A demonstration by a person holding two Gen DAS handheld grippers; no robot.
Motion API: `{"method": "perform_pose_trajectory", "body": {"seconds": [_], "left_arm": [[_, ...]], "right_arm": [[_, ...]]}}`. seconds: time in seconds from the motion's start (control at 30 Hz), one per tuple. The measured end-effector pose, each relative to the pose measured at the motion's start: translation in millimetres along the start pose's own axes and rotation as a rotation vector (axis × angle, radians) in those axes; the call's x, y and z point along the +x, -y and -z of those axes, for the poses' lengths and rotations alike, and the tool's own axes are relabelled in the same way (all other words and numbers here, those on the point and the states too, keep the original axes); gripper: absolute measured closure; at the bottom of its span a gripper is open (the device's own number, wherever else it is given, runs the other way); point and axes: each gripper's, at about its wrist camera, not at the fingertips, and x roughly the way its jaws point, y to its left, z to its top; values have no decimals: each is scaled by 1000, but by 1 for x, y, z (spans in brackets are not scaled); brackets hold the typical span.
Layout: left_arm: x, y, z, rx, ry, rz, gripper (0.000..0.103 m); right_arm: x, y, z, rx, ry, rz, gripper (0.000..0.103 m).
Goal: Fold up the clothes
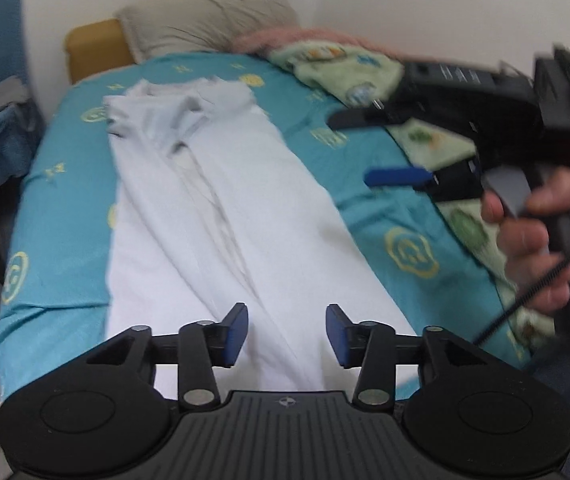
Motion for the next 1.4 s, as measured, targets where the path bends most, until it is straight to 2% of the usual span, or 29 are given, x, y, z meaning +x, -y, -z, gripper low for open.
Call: {"method": "perform_pose_trajectory", "body": {"seconds": [0.1, 0.23, 0.33, 0.5, 0.6, 0.7, 0.77, 0.83, 1.0, 1.13, 1.2, 1.3, 1.37, 1.4], "left_arm": [[-2, -20, -11, -67, 71, -91, 50], [-1, -47, -19, -166, 151, -163, 42], [10, -71, -19, -257, 154, -207, 40], [26, -111, -13, -432, 129, -183, 40], [29, -125, -10, -491, 137, -168, 40], [35, -133, -6, -526, 124, -144, 40], [38, -135, -5, -538, 119, -129, 40], [38, -135, -5, -537, 122, -126, 40], [35, -133, -4, -535, 144, -134, 40], [34, -131, -5, -518, 151, -149, 40], [33, -130, -6, -502, 154, -157, 40], [35, -129, -7, -483, 150, -170, 40], [37, -128, -8, -476, 140, -170, 40], [38, -128, -8, -472, 136, -170, 40]], "right_arm": [[30, -5, -14, -13, -34, -4, 40], [84, -12, -31, -3, -57, -1, 41], [136, -16, -40, 29, -54, 6, 41], [220, -18, -52, 50, -22, 60, 41], [254, -20, -57, 40, 8, 95, 41], [279, -21, -63, 15, 56, 153, 58], [284, -18, -68, 31, 101, 168, 67], [283, -21, -75, 10, 139, 179, 91], [266, -43, -97, -121, 274, 188, 95], [257, -52, -122, -213, 322, 265, 95], [260, -50, -130, -261, 311, 323, 95], [264, -38, -135, -255, 273, 372, 92], [263, -36, -133, -250, 234, 359, 91], [263, -35, -132, -249, 214, 351, 87]]}}
